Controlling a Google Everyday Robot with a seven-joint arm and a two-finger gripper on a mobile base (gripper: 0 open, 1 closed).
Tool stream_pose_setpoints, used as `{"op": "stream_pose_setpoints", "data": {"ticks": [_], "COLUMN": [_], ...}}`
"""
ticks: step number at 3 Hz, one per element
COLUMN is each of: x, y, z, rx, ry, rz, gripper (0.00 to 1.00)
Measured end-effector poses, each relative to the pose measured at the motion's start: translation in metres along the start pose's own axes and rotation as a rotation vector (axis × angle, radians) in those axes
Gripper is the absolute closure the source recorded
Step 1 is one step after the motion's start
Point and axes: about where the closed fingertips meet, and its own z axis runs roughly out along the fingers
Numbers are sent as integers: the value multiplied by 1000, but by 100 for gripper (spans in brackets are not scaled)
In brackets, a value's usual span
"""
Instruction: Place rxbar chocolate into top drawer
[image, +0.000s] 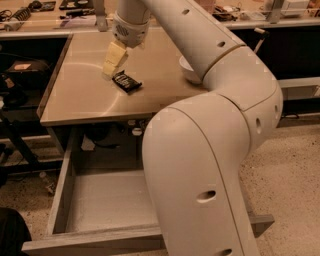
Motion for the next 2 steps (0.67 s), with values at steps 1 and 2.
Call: {"op": "stream_pose_setpoints", "data": {"ticks": [1, 2], "x": [-2, 0], "y": [-8, -15], "z": [12, 28], "rx": [-7, -19], "ry": [3, 16], "rz": [31, 52], "gripper": [0, 0]}}
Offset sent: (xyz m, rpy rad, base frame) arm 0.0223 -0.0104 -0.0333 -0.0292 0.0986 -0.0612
